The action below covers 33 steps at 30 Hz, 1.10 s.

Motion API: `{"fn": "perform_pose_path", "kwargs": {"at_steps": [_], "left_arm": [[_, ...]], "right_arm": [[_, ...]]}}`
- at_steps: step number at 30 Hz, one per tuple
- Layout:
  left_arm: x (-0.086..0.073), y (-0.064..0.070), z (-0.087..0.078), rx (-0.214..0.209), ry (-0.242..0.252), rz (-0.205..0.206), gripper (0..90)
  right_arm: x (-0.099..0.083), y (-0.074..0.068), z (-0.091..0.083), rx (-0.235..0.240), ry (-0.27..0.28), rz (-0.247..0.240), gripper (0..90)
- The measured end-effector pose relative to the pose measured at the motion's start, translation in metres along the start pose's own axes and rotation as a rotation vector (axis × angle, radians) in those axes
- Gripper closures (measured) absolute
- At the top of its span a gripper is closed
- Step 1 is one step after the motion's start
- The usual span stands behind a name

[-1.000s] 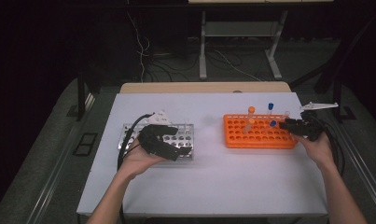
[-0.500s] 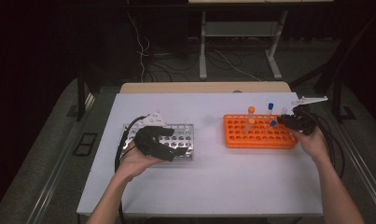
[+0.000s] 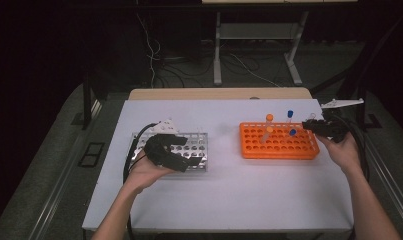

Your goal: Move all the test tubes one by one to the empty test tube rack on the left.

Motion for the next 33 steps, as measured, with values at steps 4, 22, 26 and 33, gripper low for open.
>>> {"fn": "perform_pose_path", "kwargs": {"at_steps": [4,22,26,33], "left_arm": [[0.001,0.001,-0.001,0.000,-0.005,0.006,13.4],[0.012,0.010,-0.009,-0.012,-0.018,0.043,13.0],[0.014,0.013,-0.008,-0.021,-0.026,0.054,12.8],[0.020,0.019,-0.002,-0.038,-0.041,0.080,12.8]], "right_arm": [[0.001,-0.004,-0.015,0.013,0.001,-0.002,75.0],[-0.007,-0.056,-0.073,0.139,0.013,-0.065,75.0],[-0.009,-0.077,-0.082,0.173,0.006,-0.110,75.0],[-0.010,-0.120,-0.084,0.247,-0.017,-0.204,74.9]]}}
Point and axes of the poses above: each handheld gripper's, and its own axes: z roughly forward along the jaws, x roughly out of its top, y roughly to its right, the point moved 8 cm from there along z, roughly forward along the jaws, and after that the axes turned 5 degrees about -y, right-handed, at the moved point
